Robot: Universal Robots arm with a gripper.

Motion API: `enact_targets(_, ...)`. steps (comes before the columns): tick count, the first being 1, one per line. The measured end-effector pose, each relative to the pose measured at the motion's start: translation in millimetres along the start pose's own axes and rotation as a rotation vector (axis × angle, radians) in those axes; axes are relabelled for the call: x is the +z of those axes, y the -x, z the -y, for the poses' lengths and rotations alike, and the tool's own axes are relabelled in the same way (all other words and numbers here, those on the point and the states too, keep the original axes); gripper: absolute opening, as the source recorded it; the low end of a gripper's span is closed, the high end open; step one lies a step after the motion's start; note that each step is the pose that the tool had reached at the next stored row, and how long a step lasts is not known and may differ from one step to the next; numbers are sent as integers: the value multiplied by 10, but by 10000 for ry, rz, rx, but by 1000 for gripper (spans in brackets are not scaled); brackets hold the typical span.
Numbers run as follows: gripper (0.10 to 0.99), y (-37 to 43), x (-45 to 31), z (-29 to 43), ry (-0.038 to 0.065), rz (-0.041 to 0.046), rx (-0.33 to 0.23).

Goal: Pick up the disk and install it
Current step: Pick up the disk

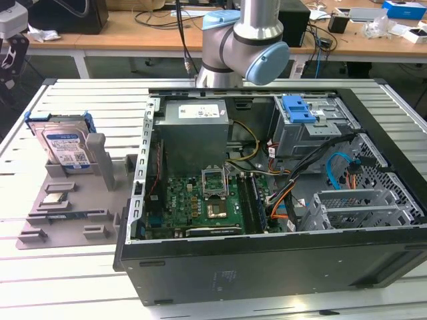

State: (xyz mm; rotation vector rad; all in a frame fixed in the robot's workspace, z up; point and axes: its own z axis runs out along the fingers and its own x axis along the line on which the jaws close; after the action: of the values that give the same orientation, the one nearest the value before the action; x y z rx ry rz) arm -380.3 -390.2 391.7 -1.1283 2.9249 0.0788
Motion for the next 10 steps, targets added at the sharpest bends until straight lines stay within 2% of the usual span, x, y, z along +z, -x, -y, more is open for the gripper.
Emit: enact_targets(10, 106, 0, 0, 0, 26, -48, -1084)
